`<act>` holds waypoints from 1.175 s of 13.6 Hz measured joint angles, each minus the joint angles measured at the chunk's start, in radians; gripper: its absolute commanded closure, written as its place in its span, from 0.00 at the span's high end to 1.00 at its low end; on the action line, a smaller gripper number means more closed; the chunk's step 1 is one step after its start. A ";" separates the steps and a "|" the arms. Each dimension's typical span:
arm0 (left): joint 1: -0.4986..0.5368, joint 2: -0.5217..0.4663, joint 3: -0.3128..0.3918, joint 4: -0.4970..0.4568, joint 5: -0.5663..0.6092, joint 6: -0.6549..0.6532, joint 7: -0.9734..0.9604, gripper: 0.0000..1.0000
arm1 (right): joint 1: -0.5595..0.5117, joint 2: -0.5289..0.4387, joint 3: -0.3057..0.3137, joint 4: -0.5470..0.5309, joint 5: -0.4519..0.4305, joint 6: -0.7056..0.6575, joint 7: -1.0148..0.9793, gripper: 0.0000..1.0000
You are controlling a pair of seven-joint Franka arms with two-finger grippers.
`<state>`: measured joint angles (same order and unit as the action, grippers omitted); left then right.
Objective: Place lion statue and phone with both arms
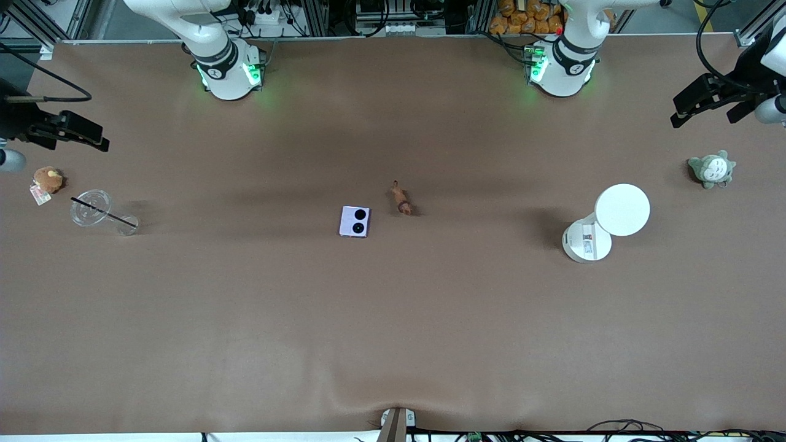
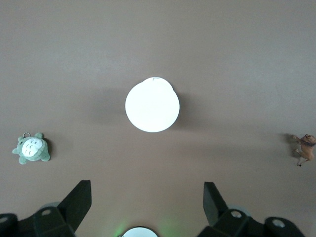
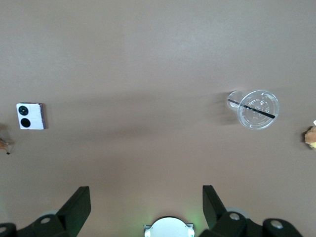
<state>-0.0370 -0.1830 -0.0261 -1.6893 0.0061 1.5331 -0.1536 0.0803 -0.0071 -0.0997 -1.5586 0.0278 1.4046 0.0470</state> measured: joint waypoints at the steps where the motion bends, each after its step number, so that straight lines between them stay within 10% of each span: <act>1: 0.000 0.001 0.000 0.002 0.000 -0.002 0.000 1.00 | -0.001 -0.004 -0.003 -0.020 -0.001 0.015 -0.001 1.00; 16: -0.012 0.023 -0.041 0.023 -0.003 -0.004 0.000 1.00 | -0.004 0.006 -0.005 -0.032 -0.001 0.098 -0.001 1.00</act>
<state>-0.0491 -0.1597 -0.0670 -1.6660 0.0032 1.5293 -0.1538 0.0767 -0.0006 -0.1044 -1.5903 0.0266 1.5030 0.0456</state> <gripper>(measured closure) 0.000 0.000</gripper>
